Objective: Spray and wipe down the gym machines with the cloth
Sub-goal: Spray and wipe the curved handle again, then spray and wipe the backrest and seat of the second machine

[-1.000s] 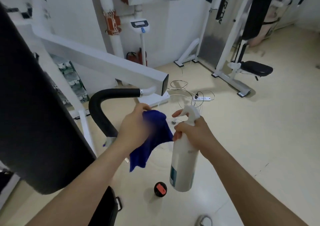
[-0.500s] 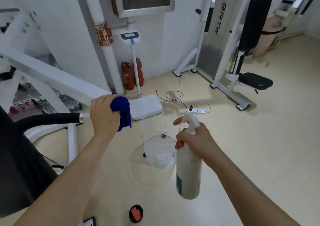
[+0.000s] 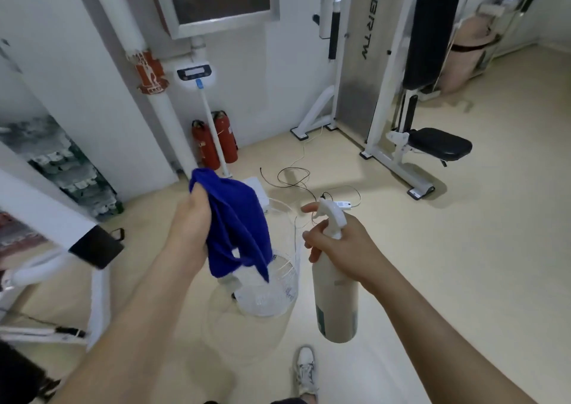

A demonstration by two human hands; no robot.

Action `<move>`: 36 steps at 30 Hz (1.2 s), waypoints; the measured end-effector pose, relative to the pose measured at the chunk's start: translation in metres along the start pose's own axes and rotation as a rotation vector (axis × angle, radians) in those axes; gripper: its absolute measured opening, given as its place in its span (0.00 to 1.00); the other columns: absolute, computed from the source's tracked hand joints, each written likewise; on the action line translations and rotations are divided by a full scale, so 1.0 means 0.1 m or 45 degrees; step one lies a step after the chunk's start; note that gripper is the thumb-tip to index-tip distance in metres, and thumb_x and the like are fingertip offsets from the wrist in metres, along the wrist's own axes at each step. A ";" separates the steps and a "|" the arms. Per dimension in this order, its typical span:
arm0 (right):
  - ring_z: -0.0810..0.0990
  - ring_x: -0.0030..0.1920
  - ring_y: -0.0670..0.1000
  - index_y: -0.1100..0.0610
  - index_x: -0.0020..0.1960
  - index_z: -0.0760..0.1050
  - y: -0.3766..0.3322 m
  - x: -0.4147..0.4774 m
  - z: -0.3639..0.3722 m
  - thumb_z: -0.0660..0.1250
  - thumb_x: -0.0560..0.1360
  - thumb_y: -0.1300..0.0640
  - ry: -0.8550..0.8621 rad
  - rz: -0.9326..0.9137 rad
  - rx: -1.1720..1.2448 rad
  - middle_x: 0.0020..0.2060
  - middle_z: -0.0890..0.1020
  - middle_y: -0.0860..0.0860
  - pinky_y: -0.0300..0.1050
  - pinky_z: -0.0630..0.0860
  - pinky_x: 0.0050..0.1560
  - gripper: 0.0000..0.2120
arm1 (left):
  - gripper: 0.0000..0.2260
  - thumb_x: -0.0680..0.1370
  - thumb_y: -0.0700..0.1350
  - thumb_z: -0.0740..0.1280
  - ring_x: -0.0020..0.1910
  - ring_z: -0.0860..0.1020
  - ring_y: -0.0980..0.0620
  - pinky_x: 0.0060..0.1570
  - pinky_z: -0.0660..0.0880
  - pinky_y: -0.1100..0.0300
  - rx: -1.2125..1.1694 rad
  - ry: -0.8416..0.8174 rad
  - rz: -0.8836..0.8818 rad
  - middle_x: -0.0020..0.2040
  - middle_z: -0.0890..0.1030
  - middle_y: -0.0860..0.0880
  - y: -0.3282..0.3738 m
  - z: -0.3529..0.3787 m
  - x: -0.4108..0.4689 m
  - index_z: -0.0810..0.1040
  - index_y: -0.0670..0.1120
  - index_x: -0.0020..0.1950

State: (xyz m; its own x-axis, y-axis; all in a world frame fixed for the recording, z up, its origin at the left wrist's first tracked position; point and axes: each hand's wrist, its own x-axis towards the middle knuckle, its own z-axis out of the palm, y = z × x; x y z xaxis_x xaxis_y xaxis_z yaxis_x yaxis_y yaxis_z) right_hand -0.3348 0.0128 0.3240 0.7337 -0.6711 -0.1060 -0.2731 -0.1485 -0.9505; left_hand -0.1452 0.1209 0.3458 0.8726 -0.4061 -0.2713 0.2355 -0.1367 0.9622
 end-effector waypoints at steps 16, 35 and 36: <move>0.83 0.43 0.55 0.52 0.49 0.76 0.06 1.69 -1.95 0.69 0.76 0.57 0.355 -0.023 0.050 0.43 0.84 0.53 0.49 0.79 0.45 0.03 | 0.07 0.75 0.43 0.60 0.40 0.72 0.46 0.42 0.70 0.52 0.058 -0.745 0.036 0.37 0.76 0.44 0.45 2.69 0.85 0.75 0.46 0.38; 0.78 0.27 0.44 0.48 0.49 0.73 0.67 3.70 -4.58 0.69 0.76 0.47 0.326 -0.238 -0.123 0.37 0.82 0.43 0.40 0.77 0.36 0.08 | 0.21 0.76 0.50 0.61 0.24 0.61 0.50 0.28 0.58 0.59 0.498 -0.639 0.434 0.23 0.63 0.50 0.92 6.03 1.95 0.60 0.49 0.25; 0.78 0.27 0.44 0.49 0.49 0.74 0.64 3.79 -4.69 0.70 0.76 0.48 0.257 -0.241 -0.084 0.33 0.82 0.41 0.41 0.77 0.37 0.08 | 0.19 0.74 0.51 0.62 0.24 0.63 0.49 0.28 0.61 0.58 0.566 -0.680 0.421 0.23 0.64 0.49 0.94 6.19 1.99 0.61 0.48 0.25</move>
State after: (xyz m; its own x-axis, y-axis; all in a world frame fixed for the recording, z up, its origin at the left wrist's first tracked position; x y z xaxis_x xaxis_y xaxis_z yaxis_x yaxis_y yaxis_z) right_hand -0.3662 -0.5915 0.3606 0.6385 -0.7571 0.1383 -0.1879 -0.3276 -0.9259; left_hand -0.2146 -0.5320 0.3678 0.5159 -0.8549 -0.0547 -0.2941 -0.2368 0.9260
